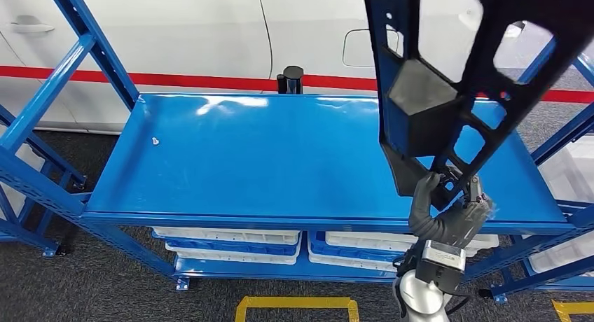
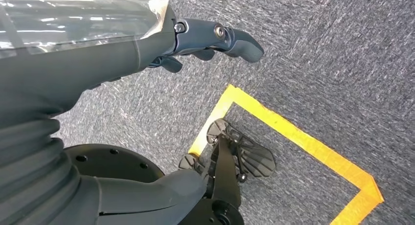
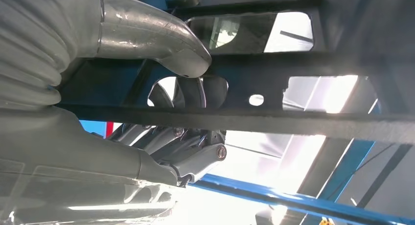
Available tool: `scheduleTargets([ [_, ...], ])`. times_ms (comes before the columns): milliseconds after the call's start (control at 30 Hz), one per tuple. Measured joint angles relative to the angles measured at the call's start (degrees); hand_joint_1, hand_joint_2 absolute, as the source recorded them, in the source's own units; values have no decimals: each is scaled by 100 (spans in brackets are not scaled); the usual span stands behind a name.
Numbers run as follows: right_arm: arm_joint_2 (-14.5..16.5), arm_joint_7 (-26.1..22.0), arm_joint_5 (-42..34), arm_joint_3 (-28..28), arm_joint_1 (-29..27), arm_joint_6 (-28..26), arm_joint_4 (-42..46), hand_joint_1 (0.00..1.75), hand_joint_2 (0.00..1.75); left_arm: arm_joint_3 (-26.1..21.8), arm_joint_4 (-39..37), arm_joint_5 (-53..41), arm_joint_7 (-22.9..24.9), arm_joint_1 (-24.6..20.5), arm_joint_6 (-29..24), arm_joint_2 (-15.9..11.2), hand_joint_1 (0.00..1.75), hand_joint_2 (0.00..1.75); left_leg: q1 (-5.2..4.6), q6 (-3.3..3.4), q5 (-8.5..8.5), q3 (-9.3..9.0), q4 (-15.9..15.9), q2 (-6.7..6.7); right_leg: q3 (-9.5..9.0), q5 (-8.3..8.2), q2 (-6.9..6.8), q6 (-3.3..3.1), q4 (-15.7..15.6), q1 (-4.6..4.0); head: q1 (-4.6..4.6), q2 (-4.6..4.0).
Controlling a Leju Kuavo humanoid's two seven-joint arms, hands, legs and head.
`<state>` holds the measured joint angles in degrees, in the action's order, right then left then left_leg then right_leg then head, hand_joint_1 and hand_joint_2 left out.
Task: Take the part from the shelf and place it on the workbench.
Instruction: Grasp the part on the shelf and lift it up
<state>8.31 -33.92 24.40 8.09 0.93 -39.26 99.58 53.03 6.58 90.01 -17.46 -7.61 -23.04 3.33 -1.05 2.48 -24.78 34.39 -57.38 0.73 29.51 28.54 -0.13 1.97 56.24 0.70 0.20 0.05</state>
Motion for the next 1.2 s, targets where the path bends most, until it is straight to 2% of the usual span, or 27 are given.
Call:
scheduleTargets([
  [133, -17, 50, 21, 34, 45, 0, -44, 175, 175, -45, 0, 0, -17, 2, 37, -2, 0, 175, -7, 51, -2, -5, 13, 2, -7, 2, 0, 44, -10, 15, -1, -1],
  [200, -24, 63, 31, 40, 67, 0, -51, 175, 175, -52, 0, 0, -17, 1, 58, -1, 0, 175, 24, 96, 33, -46, 81, -11, 55, 80, 0, 61, 123, 12, 3, 1],
  [233, -30, 70, 34, 41, 78, 0, -57, 175, 175, -53, 0, 0, -17, 0, 69, 0, 0, 175, 44, 115, 49, -65, 113, -19, 161, 191, 1, 52, 343, 8, 7, 1],
  [300, -49, 84, 37, 41, 91, 0, -81, 175, 175, -55, 0, 1, -17, 0, 90, 5, 0, 175, 55, 127, 56, -68, 123, -27, 548, 505, 2, 19, 1119, 12, 13, 1],
  [333, -59, 99, 40, 41, 92, 0, -98, 175, 175, -55, 0, 2, -17, 3, 103, 8, 0, 175, 55, 127, 56, -64, 120, -27, 740, 621, 3, 23, 1489, 17, 11, 0],
  [367, -67, 115, 44, 39, 91, 0, -115, 175, 175, -55, 0, 4, -17, 5, 117, 10, 0, 175, 58, 125, 57, -62, 117, -26, 859, 659, 3, 47, 1702, 25, 11, -1],
  [400, -73, 129, 50, 37, 91, 0, -128, 175, 175, -55, 0, 5, -17, 8, 132, 11, 0, 175, 64, 119, 57, -62, 111, -24, 859, 598, 2, 93, 1669, 37, 11, -1],
  [433, -75, 141, 58, 35, 95, 0, -136, 175, 175, -55, 0, 7, -17, 9, 152, 13, 0, 175, 74, 106, 55, -63, 99, -20, 743, 452, 2, 156, 1396, 55, 11, -1],
  [467, -76, 147, 66, 33, 100, 0, -139, 175, 175, -55, 0, 7, -18, 10, 169, 14, 0, 175, 85, 82, 49, -61, 77, -14, 545, 269, 1, 219, 966, 77, 11, -1],
  [500, -78, 149, 76, 33, 107, -1, -143, 175, 175, -55, 0, 7, -19, 10, 185, 12, 0, 175, 83, 45, 35, -51, 46, -8, 368, 115, 6, 252, 579, 86, 12, -1],
  [533, -78, 150, 86, 32, 114, -1, -147, 175, 175, -55, 0, 7, -19, 9, 196, 11, 0, 175, 80, 5, 23, -39, 15, -4, 234, 2, 15, 243, 295, 91, 9, -1],
  [567, -80, 151, 95, 30, 118, -1, -151, 175, 175, -55, 0, 7, -20, 10, 199, 9, 0, 175, 72, -36, 20, -24, -8, -2, 178, -49, 25, 207, 168, 86, 6, -1],
  [667, -85, 152, 107, 19, 125, 0, -161, 175, 175, -58, 0, 7, -23, 17, 211, 5, 0, 175, 86, -134, 29, 12, -32, 1, 209, -103, 39, 58, 177, 80, 0, 0],
  [700, -84, 152, 108, 17, 129, 0, -163, 175, 175, -63, 0, 7, -23, 20, 221, 3, 0, 175, 98, -164, -45, 47, -105, -5, 224, -125, 36, 10, 175, 92, -4, 0],
  [767, -82, 152, 108, 15, 136, 0, -170, 175, 175, -80, 0, 7, -25, 23, 241, 1, 0, 175, 120, -225, -408, 242, -582, -21, 265, -167, 22, -76, 168, 109, -15, 0],
  [833, -81, 151, 107, 15, 134, 0, -191, 175, 175, -107, 0, 7, -30, 28, 248, 4, 0, 175, 134, -272, -836, 540, -1360, -30, 324, -202, 4, -131, 170, 93, -20, 0],
  [867, -81, 151, 105, 16, 135, 0, -207, 175, 175, -125, 0, 7, -34, 33, 249, 6, 0, 175, 138, -281, -937, 620, -1615, -31, 352, -221, -3, -143, 171, 84, -20, 0],
  [900, -81, 151, 100, 16, 135, 0, -223, 175, 175, -143, 0, 7, -39, 39, 250, 8, 0, 175, 141, -278, -927, 593, -1659, -31, 373, -237, -7, -147, 172, 78, -21, 0],
  [933, -81, 151, 92, 15, 138, 0, -239, 175, 175, -161, 0, 7, -45, 44, 250, 9, 0, 175, 143, -264, -813, 437, -1452, -32, 386, -252, -7, -142, 172, 75, -21, -1],
  [1000, -81, 152, 72, 11, 156, 0, -266, 175, 175, -190, 0, 7, -60, 43, 254, 8, 0, 175, 141, -216, -516, -84, -631, -32, 396, -279, -5, -117, 174, 67, -21, -1],
  [1033, -81, 152, 66, 9, 174, 0, -276, 175, 175, -203, 1, 7, -68, 38, 258, 8, 0, 175, 130, -190, -421, -291, -278, -31, 403, -294, -4, -94, 177, 52, -17, 0],
  [1067, -79, 152, 63, 7, 194, 0, -287, 175, 175, -213, 1, 7, -74, 34, 263, 8, 0, 175, 114, -168, -379, -407, -67, -30, 412, -311, -5, -67, 179, 40, -16, 0],
  [1167, -74, 149, 63, 3, 229, 0, -318, 175, 175, -227, 2, 7, -79, 38, 274, 8, 0, 175, 79, -78, -318, -405, 29, -33, 442, -359, -11, 31, 176, 34, -13, -1],
  [1200, -74, 149, 63, 2, 232, 0, -327, 175, 175, -229, 3, 8, -79, 40, 276, 9, 0, 175, 84, -36, -277, -390, 49, -41, 477, -320, -9, 51, 219, 36, -11, -1],
])
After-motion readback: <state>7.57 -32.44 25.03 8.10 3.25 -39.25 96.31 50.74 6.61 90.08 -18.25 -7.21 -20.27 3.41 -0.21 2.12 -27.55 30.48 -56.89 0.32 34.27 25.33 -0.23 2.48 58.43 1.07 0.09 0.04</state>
